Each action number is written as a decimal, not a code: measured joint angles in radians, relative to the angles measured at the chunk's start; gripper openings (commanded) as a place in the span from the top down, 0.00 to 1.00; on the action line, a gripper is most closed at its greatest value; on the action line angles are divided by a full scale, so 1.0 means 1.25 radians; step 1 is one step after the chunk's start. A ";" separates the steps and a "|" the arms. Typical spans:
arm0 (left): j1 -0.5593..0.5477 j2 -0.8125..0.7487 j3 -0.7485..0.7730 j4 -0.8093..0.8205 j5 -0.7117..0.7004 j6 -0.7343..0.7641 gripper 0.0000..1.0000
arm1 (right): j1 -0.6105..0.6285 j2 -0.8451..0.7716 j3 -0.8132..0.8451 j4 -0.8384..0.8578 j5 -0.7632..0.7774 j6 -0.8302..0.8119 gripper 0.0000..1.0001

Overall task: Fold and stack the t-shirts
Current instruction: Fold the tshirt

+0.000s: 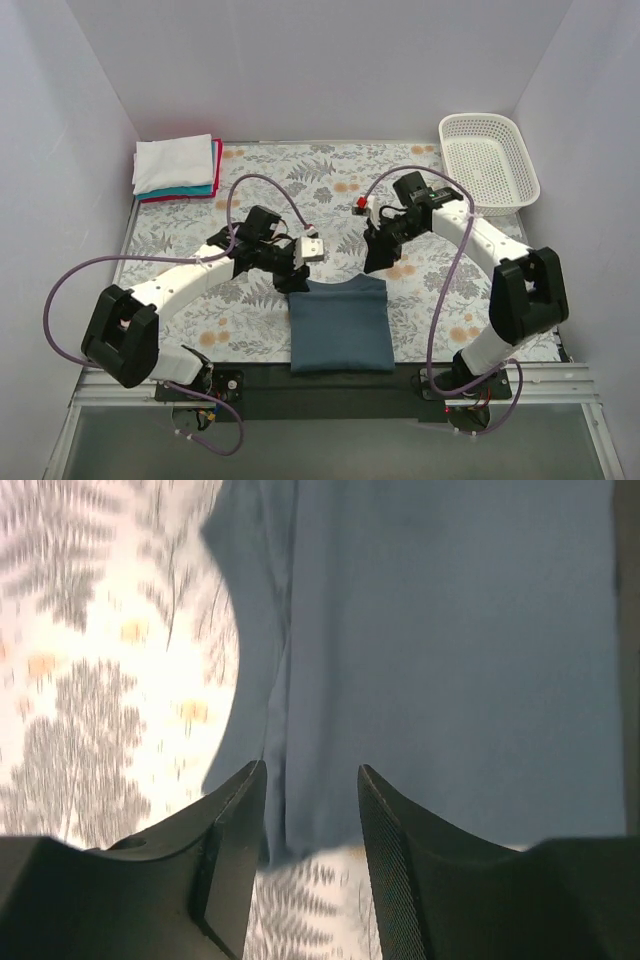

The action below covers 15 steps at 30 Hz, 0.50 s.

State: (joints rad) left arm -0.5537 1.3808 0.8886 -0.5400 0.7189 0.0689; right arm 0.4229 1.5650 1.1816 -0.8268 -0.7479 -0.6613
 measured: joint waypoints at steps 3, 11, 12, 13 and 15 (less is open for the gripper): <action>-0.083 0.023 0.023 0.062 -0.013 -0.066 0.59 | 0.000 0.105 0.070 0.016 -0.074 0.043 0.70; -0.189 0.199 0.045 0.148 -0.089 -0.167 0.57 | 0.002 0.295 0.090 0.092 -0.137 0.163 0.74; -0.196 0.211 0.045 0.154 -0.101 -0.172 0.61 | 0.002 0.300 0.090 0.103 -0.138 0.176 0.75; -0.203 0.220 0.044 0.162 -0.114 -0.177 0.64 | 0.002 0.300 0.090 0.112 -0.138 0.191 0.76; -0.218 0.229 0.042 0.172 -0.135 -0.181 0.70 | 0.002 0.300 0.090 0.136 -0.145 0.213 0.77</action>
State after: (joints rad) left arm -0.8265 1.6665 0.9413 -0.3256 0.5507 -0.1577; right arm 0.4255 1.9404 1.2942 -0.6575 -0.9287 -0.3946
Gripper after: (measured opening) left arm 0.356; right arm 0.245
